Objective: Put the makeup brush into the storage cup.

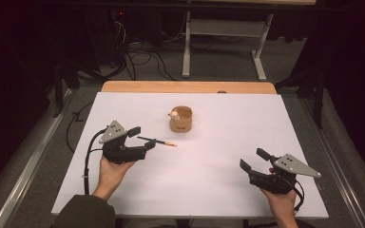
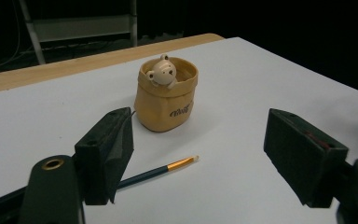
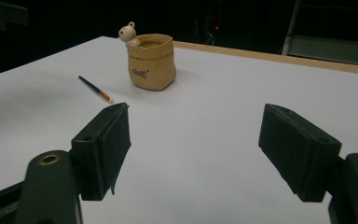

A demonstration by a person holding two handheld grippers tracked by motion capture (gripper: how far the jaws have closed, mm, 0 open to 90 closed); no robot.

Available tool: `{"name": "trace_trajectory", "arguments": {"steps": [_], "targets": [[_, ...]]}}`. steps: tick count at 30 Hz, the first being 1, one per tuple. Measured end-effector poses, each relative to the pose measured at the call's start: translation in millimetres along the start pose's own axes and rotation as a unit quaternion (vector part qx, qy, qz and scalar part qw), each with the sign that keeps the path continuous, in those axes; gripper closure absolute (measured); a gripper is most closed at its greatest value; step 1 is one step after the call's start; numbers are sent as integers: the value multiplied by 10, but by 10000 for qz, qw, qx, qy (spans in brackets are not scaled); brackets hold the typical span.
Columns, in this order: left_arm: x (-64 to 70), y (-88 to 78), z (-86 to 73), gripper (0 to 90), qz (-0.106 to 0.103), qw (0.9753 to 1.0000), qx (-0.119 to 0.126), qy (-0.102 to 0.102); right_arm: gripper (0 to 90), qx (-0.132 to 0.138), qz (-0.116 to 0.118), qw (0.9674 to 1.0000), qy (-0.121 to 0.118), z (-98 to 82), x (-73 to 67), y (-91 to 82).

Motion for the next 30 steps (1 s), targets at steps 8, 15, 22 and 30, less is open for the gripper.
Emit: {"name": "trace_trajectory", "arguments": {"steps": [8,15,22,30], "targets": [[-49,54,73,244,-12,10000,21,-36,264,-14,14,10000,19,-3,-3,3],[-95,113,124,242,3,10000,8,-34,264,-12,18,10000,8,-3,-2,3],[-159,148,172,242,42,9999,42,-92,264,-11,15,10000,4,-3,-1,2],[-220,225,231,241,78,9999,-13,-82,264,-12,24,10000,-2,-3,-4,4]]}}
Point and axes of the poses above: each handheld gripper's, and its own axes: y roughly forward along the jaws, z roughly out of its top, x roughly to its right, the point moved 3 cm from there along y, roughly forward along the jaws, and after that the axes turned 4 degrees about y, right-handed, at the moved point
